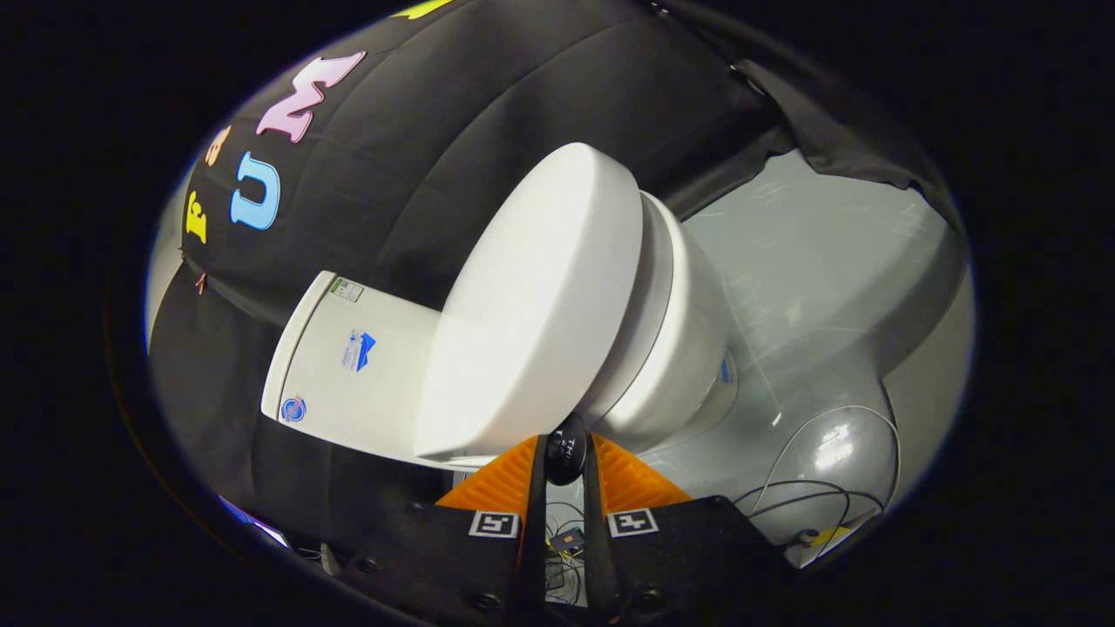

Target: Open the toilet lid.

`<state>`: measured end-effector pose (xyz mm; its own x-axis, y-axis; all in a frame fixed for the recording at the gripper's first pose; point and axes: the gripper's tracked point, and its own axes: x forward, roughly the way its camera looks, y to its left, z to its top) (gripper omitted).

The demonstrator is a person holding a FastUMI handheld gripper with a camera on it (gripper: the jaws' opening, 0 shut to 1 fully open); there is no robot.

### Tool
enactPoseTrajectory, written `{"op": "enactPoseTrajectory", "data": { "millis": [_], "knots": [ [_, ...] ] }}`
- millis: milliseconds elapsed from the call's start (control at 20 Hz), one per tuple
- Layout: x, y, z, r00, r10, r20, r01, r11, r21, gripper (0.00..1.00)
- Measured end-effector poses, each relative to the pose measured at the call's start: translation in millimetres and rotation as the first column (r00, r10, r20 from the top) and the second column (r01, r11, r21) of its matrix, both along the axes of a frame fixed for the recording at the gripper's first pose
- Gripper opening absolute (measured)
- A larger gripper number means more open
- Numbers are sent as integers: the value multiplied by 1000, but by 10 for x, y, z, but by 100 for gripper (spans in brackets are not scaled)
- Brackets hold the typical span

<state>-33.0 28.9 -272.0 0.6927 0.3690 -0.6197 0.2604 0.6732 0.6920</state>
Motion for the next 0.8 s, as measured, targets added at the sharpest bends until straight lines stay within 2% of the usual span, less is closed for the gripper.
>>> {"op": "enactPoseTrajectory", "data": {
  "millis": [200, 250, 350, 500, 800],
  "knots": [
    [-14, -27, 4, 1000, -13, -8, 13, 1000, 26, 23],
    [-4, -55, 37, 997, -75, -18, 76, 995, 65, 6],
    [40, -39, 28, 993, -105, -44, 110, 987, 117, 6],
    [-1, -22, 14, 995, -90, -52, 95, 990, 109, 5],
    [1, -20, 48, 987, -142, -71, 148, 985, 87, 5]
  ]
}}
